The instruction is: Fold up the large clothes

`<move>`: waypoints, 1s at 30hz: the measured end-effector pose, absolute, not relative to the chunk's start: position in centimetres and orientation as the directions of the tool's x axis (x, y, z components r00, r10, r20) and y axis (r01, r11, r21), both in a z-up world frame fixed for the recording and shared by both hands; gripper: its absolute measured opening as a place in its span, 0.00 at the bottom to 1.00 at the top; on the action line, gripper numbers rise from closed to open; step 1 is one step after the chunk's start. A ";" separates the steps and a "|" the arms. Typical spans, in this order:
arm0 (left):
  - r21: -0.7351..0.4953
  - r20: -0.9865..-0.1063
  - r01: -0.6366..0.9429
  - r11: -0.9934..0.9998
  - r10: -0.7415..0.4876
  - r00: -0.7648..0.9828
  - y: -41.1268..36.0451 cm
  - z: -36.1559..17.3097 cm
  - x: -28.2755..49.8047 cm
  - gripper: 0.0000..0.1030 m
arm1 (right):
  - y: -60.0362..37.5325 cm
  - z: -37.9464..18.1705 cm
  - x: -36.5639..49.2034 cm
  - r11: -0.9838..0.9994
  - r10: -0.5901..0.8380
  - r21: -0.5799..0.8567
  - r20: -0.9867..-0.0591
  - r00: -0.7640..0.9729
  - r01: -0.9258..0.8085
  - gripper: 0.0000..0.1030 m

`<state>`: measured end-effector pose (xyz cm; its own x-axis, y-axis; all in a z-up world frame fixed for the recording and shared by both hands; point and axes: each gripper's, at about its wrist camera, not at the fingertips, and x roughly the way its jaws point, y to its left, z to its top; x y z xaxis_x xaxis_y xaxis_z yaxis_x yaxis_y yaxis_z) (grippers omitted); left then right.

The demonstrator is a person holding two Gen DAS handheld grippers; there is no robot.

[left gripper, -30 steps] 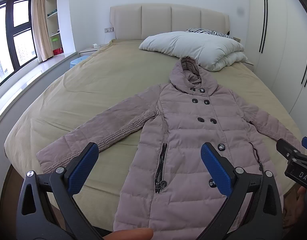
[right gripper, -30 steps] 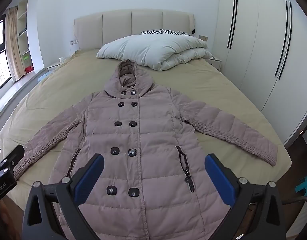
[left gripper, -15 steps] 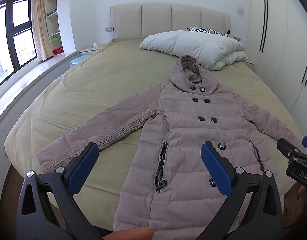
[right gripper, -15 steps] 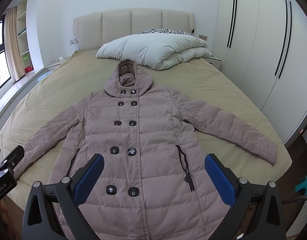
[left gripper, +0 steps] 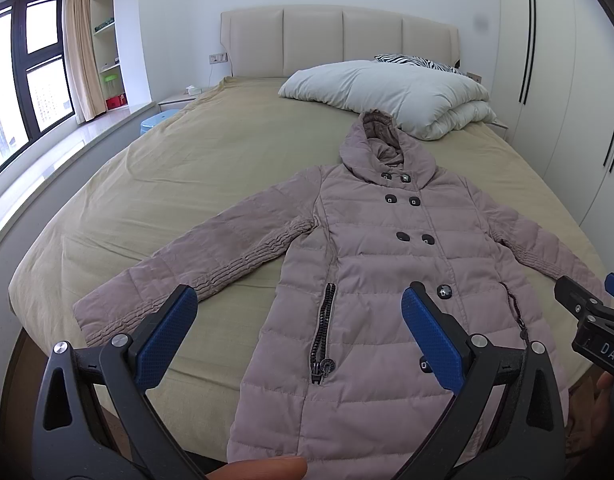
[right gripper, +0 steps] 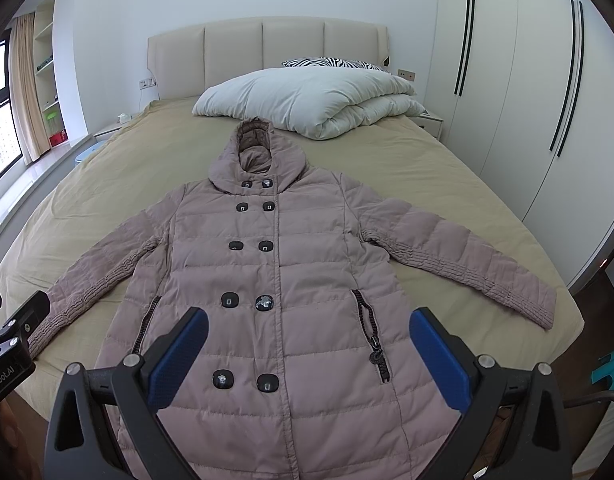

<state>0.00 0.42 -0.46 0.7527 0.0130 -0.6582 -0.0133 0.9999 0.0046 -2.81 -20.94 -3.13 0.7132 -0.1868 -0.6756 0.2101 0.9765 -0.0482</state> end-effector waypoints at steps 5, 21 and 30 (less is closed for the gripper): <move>0.005 -0.659 -0.014 1.000 0.013 0.752 0.4 -0.5 0.0 1.00 | -20.9 -3.1 -2.8 0.977 -0.187 -0.048 -0.676 0.713 0.210 1.00; 0.007 -0.660 -0.014 1.000 0.015 0.751 0.6 -0.7 0.1 1.00 | -20.9 -3.1 -2.8 0.976 -0.187 -0.049 -0.676 0.713 0.210 1.00; 0.007 -0.661 -0.014 1.000 0.015 0.751 0.6 -0.7 0.1 1.00 | -21.0 -3.1 -2.8 0.976 -0.187 -0.049 -0.677 0.712 0.210 1.00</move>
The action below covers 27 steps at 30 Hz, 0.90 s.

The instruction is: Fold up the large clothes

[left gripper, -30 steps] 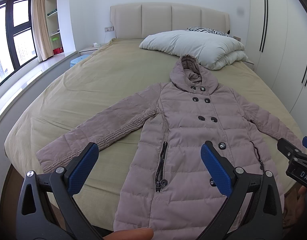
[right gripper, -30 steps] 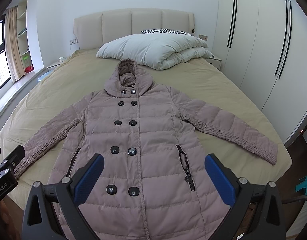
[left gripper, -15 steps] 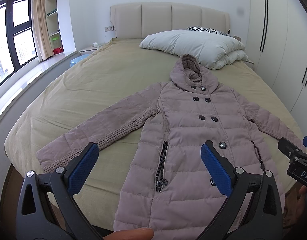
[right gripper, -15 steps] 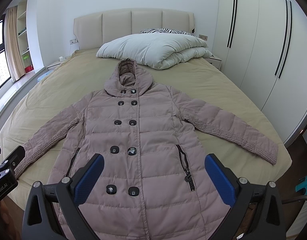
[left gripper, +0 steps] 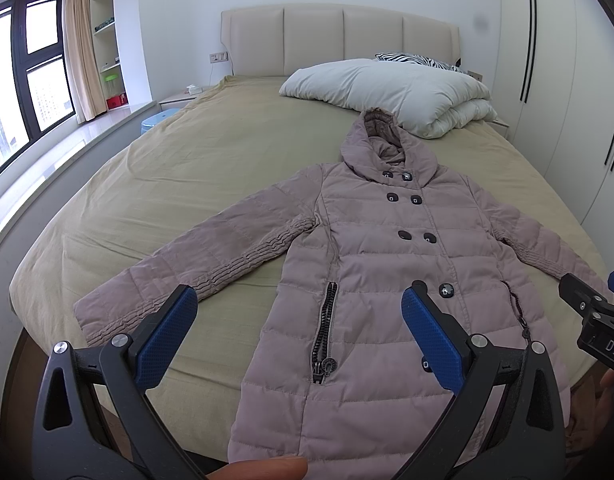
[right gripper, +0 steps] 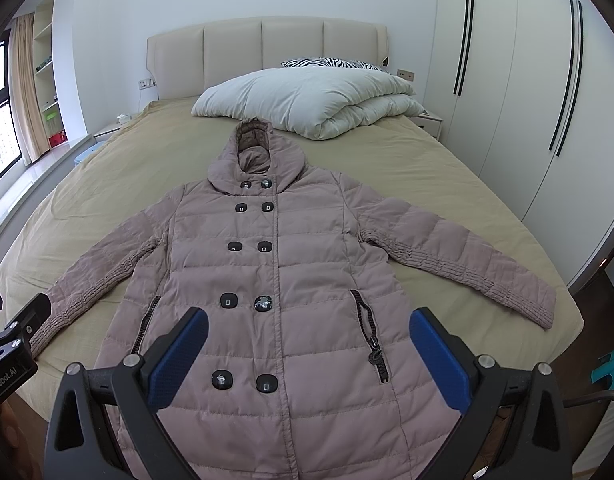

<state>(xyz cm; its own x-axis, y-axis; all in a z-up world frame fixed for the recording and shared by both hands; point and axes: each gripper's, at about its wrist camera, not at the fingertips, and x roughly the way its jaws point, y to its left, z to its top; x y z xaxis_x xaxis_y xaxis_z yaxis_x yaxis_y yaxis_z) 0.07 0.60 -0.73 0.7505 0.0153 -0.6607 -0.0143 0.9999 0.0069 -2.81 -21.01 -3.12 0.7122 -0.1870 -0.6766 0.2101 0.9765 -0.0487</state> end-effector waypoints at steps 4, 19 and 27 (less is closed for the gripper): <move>0.008 -0.662 -0.014 1.000 0.016 0.750 0.6 -0.7 0.1 1.00 | -21.0 -3.1 -2.8 0.977 -0.186 -0.048 -0.676 0.713 0.210 1.00; 0.007 -0.662 -0.014 1.000 0.015 0.749 0.8 -1.4 0.3 1.00 | -21.4 -3.1 -2.6 0.977 -0.186 -0.048 -0.677 0.712 0.210 1.00; 0.009 -0.663 -0.014 1.000 0.017 0.749 0.8 -1.5 0.3 1.00 | -21.4 -3.7 -2.3 0.976 -0.187 -0.049 -0.681 0.709 0.211 1.00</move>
<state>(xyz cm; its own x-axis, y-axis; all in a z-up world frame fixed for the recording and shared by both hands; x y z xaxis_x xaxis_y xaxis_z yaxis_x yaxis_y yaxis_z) 0.31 0.75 -1.46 0.7485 0.0166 -0.6629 -0.0143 0.9999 0.0088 -2.34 -21.37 -3.75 0.7085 -0.1869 -0.6805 0.2106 0.9763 -0.0488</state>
